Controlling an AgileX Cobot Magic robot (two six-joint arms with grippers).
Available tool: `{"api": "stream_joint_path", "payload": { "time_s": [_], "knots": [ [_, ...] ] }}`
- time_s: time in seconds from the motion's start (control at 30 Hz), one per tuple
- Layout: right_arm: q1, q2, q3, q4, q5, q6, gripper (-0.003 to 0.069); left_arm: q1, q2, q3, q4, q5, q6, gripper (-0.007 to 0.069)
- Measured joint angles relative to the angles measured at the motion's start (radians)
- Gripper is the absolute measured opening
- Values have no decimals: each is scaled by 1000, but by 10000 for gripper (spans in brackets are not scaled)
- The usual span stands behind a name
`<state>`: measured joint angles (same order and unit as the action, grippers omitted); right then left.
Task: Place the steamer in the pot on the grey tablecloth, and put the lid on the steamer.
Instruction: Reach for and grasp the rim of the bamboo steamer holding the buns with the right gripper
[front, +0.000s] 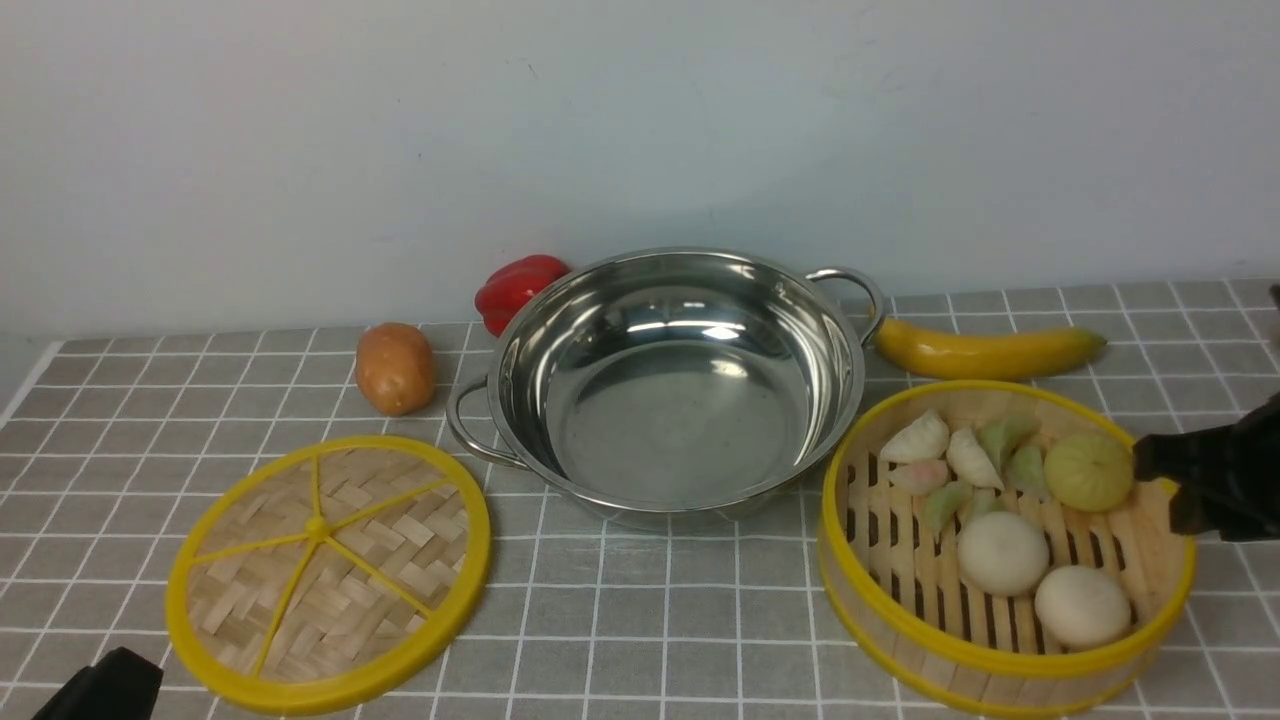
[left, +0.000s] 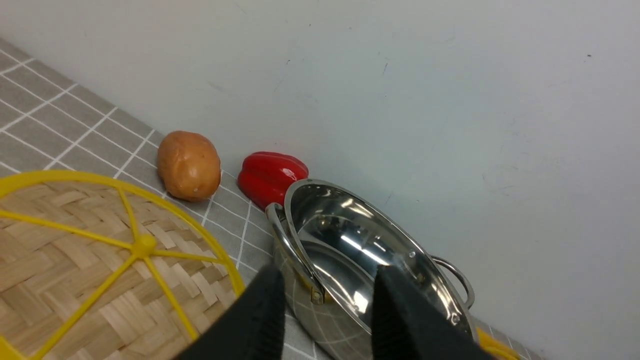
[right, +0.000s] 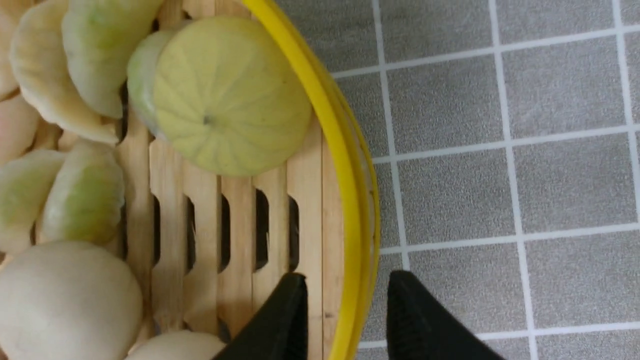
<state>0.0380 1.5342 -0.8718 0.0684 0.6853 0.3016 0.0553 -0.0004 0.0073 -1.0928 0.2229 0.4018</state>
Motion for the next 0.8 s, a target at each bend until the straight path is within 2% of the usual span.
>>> {"api": "stream_joint_path", "payload": {
  "time_s": [0.47, 0.57, 0.63, 0.67, 0.7, 0.73, 0.8],
  "knots": [
    [0, 103, -1, -18, -40, 3, 244, 0, 0, 0, 3, 8, 0, 243],
    [0, 145, -1, -17, -45, 3, 218, 0, 0, 0, 3, 9, 0, 243],
    [2, 157, -6, -16, -39, 3, 137, 0, 0, 0, 3, 9, 0, 243],
    [2, 157, -7, -16, -36, 3, 130, 0, 0, 0, 3, 9, 0, 243],
    [2, 157, -7, -26, -27, 5, 78, 0, 0, 0, 3, 9, 0, 243],
    [2, 156, -8, -48, -12, -10, 56, 0, 0, 0, 3, 9, 0, 243],
    [4, 140, -8, -68, 42, -47, 59, 0, 0, 0, 3, 10, 0, 243]
  ]
}}
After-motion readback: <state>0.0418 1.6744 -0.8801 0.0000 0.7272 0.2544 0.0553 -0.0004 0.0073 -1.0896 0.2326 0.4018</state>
